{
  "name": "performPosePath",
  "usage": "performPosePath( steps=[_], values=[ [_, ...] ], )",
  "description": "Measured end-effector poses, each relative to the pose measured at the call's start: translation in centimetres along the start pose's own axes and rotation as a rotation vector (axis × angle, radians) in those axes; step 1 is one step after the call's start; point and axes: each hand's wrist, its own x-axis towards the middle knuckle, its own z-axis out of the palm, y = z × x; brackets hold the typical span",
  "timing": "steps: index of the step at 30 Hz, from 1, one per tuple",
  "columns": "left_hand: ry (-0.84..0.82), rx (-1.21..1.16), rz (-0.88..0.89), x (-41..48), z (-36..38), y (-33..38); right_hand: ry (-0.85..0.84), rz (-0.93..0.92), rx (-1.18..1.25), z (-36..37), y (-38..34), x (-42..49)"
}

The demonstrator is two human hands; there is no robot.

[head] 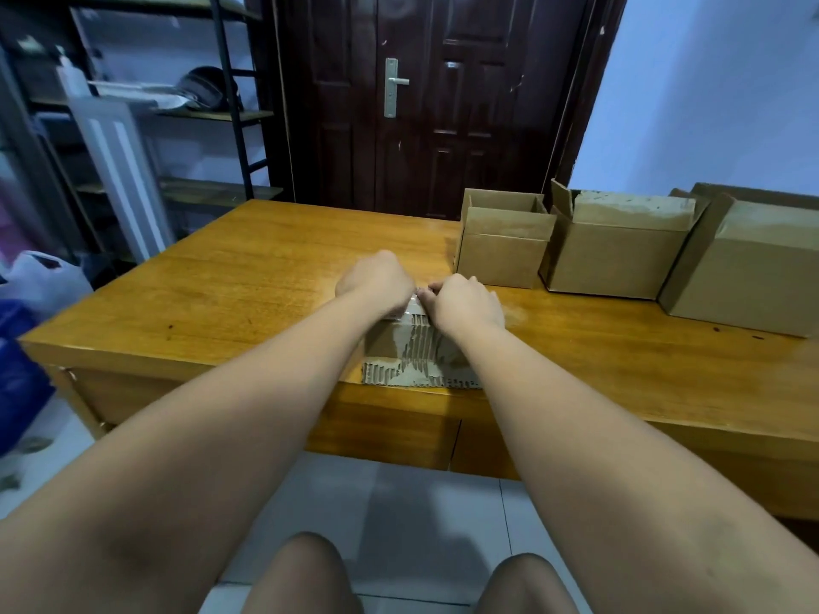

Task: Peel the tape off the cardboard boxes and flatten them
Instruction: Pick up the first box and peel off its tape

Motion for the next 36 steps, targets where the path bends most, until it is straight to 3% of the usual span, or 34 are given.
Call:
performPosePath(
  steps=[3,7,10,13,17,20,23,26,28,30,33,36],
  values=[
    [-0.065,-0.173,0.005,-0.4,-0.1,1.5,0.010,-0.004,-0.009,0.1,-0.1,0.2],
    [-0.245,-0.976,-0.113,0.3,0.0,1.6,0.061,-0.029,-0.025,0.5,0.1,-0.1],
    [-0.291,-1.275,-0.117,0.5,-0.2,0.5,0.091,-0.064,-0.017,0.7,0.3,-0.3],
    [-0.298,-1.243,0.001,0.3,-0.1,-0.2,0.053,-0.091,0.049,0.4,0.3,-0.5],
    [-0.267,-1.102,0.159,0.0,0.3,-0.7,-0.122,-0.134,0.115,-1.0,0.4,-1.1],
    [-0.285,-1.028,0.194,-0.4,0.1,-0.3,-0.096,-0.162,0.074,-1.1,0.3,-1.5],
    [-0.252,-1.066,0.155,-0.3,0.2,-0.6,-0.016,-0.159,0.063,-0.1,0.7,-0.8],
    [-0.191,-1.284,-0.002,0.2,0.2,-1.2,-0.040,-0.153,0.245,0.3,1.1,0.0],
    [-0.138,-1.301,-0.065,0.7,0.4,-1.2,-0.029,-0.117,0.349,0.0,1.1,0.0],
    [-0.047,-1.191,-0.090,1.0,1.0,-0.7,0.007,-0.082,0.420,-0.3,1.2,0.0],
    [0.138,-0.821,-0.067,1.0,1.9,0.1,0.068,-0.054,0.403,-0.5,1.4,-0.1],
    [0.173,-0.768,-0.065,0.7,1.8,0.3,0.162,0.024,0.414,0.0,1.5,0.0]
  ],
)
